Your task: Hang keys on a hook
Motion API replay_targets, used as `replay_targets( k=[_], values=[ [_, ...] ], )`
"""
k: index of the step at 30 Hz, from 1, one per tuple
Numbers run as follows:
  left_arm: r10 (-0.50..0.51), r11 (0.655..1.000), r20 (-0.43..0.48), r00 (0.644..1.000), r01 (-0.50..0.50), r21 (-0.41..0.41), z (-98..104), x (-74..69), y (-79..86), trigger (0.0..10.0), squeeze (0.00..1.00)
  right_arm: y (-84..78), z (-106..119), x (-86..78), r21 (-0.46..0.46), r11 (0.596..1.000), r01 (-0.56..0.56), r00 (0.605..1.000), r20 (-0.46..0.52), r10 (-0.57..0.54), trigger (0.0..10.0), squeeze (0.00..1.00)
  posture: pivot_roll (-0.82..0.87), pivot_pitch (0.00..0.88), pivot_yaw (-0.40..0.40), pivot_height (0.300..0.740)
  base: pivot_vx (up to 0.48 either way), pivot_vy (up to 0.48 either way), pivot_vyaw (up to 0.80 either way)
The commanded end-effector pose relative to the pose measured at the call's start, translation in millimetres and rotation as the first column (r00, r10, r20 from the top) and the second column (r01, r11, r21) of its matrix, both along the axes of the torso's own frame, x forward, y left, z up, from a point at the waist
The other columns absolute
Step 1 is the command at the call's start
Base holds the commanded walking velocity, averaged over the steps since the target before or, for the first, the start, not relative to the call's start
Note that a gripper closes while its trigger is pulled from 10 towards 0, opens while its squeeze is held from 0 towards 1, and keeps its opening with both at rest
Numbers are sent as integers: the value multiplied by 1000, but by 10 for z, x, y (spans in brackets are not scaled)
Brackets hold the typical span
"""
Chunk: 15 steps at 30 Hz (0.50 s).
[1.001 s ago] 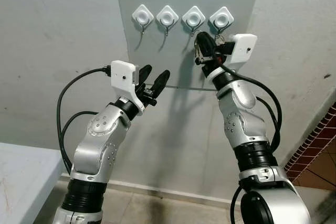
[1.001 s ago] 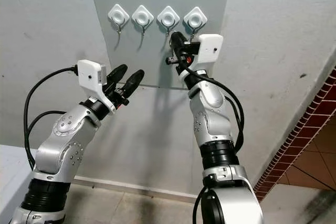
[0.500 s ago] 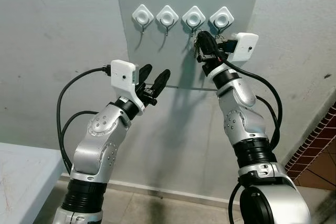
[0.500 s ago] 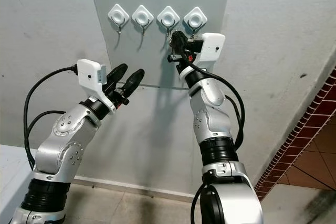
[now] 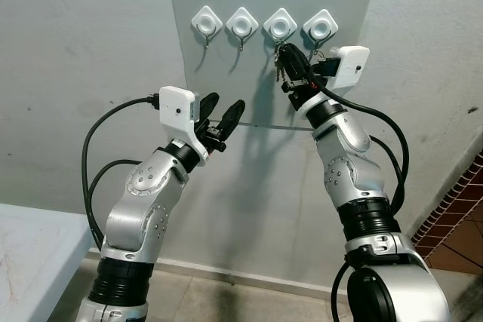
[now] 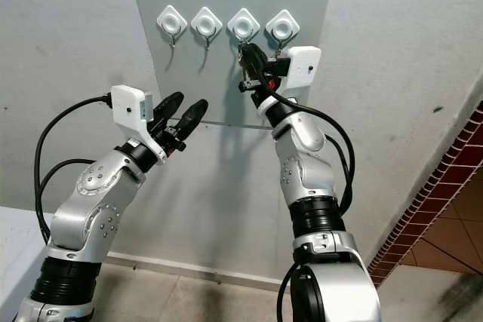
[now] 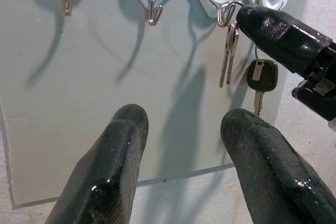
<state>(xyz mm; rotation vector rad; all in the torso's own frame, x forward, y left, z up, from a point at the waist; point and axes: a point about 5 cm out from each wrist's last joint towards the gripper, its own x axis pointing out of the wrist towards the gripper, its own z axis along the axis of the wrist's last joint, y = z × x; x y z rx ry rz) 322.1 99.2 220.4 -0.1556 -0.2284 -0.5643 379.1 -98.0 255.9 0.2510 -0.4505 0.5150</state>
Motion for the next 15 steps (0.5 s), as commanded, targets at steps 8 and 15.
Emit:
replay_targets(
  k=[8, 15],
  values=[
    [1, 1000, 32, 999, -1, -6, 100, -12, 9, 10000, 0, 24, 82, -7, -242, 963, 117, 985, 150, -82, 10000, 0, 138, 0, 43, 740, 0, 0, 0],
    [2, 1000, 28, 1000, -1, -12, 100, -12, 9, 10000, 0, 56, 76, -14, -399, 895, 202, 963, 248, -107, 10000, 0, 138, 0, 44, 740, 0, 0, 0]
  ],
)
